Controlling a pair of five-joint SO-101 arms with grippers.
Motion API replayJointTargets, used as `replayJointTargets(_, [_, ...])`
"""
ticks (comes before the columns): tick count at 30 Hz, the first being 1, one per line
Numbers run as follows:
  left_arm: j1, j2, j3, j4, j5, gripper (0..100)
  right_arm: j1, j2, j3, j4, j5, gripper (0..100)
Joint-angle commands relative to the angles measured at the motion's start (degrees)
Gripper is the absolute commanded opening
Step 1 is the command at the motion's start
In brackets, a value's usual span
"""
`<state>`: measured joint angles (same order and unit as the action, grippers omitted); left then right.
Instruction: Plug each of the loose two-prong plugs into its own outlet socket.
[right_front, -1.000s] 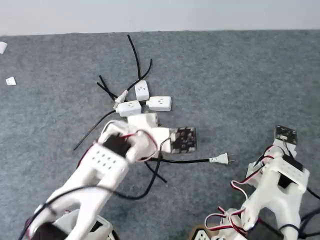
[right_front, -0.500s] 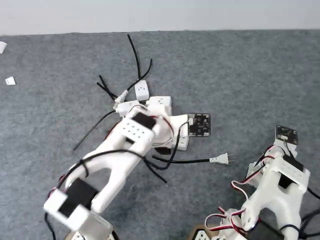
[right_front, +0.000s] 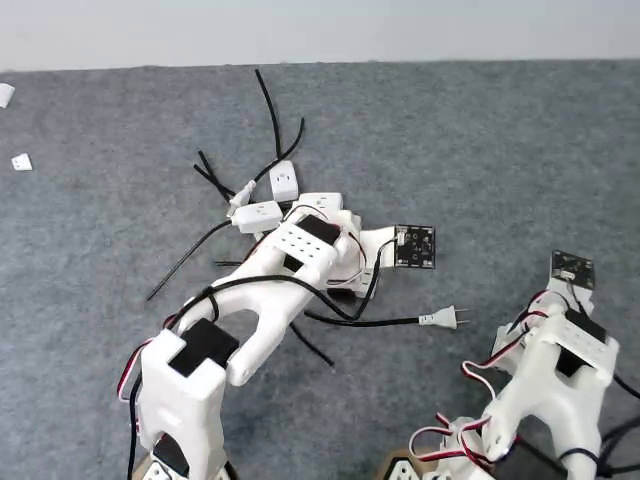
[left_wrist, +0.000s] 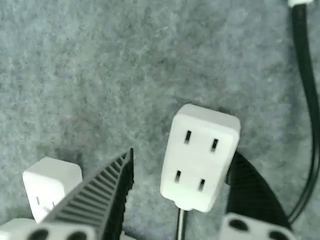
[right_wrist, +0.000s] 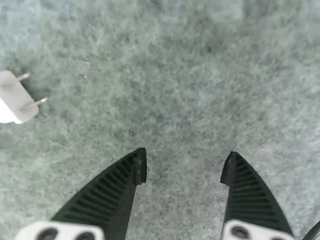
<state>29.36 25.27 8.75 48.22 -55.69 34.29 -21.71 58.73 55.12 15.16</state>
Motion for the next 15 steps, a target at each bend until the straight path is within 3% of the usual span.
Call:
replayJointTargets(1, [0.0, 0.18, -3.12, 1.32, 0.88, 23, -0.57, -1.71, 0.0, -1.63, -2.99, 24.8])
replayJointTargets(6, [1.58, 0.09, -3.21, 4.48, 1.49, 5, -0.57, -2.24, 0.53, -2.24, -3.87, 24.7])
replayJointTargets(12, [2.2, -0.26, -6.37, 15.12, 6.86, 4, -0.57, -2.15, 0.53, -2.33, -3.96, 24.7])
replayJointTargets(15, [2.02, -1.76, -10.59, 21.45, 11.52, 1, -0.57, -2.07, 0.53, -2.51, -3.96, 19.3])
